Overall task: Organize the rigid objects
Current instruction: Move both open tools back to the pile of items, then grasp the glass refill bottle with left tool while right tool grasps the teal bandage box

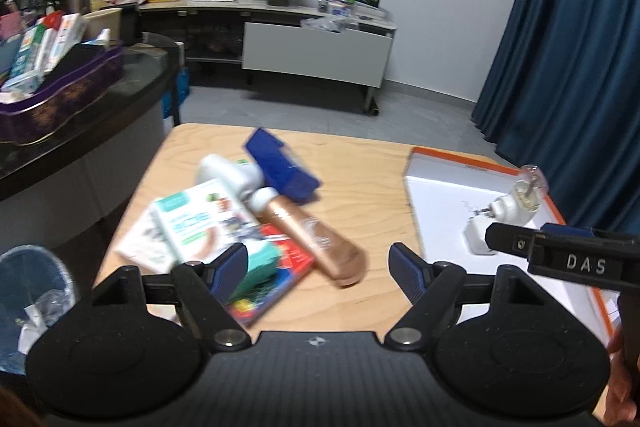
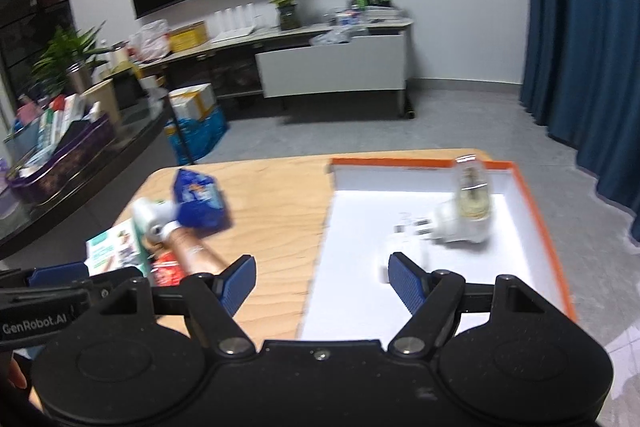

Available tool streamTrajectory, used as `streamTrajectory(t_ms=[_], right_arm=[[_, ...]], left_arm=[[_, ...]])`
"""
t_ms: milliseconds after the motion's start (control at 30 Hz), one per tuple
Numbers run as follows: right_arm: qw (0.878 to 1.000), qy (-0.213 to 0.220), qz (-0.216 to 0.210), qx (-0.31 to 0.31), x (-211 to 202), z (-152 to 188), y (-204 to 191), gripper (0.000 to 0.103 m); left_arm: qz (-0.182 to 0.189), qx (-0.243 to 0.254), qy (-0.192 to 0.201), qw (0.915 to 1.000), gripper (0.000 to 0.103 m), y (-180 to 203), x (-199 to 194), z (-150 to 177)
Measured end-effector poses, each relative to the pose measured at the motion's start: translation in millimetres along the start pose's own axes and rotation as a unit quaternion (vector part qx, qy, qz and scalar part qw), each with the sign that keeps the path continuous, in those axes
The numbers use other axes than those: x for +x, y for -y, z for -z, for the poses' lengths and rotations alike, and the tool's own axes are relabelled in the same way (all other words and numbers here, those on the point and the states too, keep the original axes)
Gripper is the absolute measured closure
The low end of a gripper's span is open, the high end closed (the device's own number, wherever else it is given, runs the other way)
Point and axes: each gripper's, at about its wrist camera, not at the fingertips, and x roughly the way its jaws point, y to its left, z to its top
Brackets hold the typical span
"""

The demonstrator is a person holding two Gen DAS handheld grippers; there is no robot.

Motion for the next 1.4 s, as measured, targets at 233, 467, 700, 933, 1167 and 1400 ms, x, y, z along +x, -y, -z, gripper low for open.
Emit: streamTrajectory(t_ms=[233,467,700,933,1167,1400], right_arm=[[0.998,-0.016,-0.038,-0.04,12.5,6.5,-42.6,0.016],[0.996,-0.029,-0.061,-0.058,23.3,9.9,-66.6,0.016],[0.994,-0.037,-0.07,-0.076,31.2,10.7,-82.1,0.016],[0.992,-0.042,-0.075,-0.09,42.2,6.2,-97.6,0.016],[0.991,-0.042,-0.077,-0.1,48.3,3.0,-104.6,0.016],[0.989,-0.057,-0.089,-0.102,61.0,6.1,-117.7,0.016]], left_arm=[[-0.034,-0.005,0.013,0.9993,0.019,-37.8,-18.4,33.9],[-0.047,-0.01,-0.017,0.9987,0.016,-65.7,0.3,55.7],[-0.05,0.033,-0.006,0.9982,0.007,-62.0,24.8,59.7],[-0.045,0.02,-0.013,0.9987,0.015,-70.5,40.6,60.3],[-0.071,0.03,-0.013,0.997,0.015,-90.5,13.8,66.0],[-0.066,0.019,-0.005,0.9976,0.018,-86.4,22.3,57.7]])
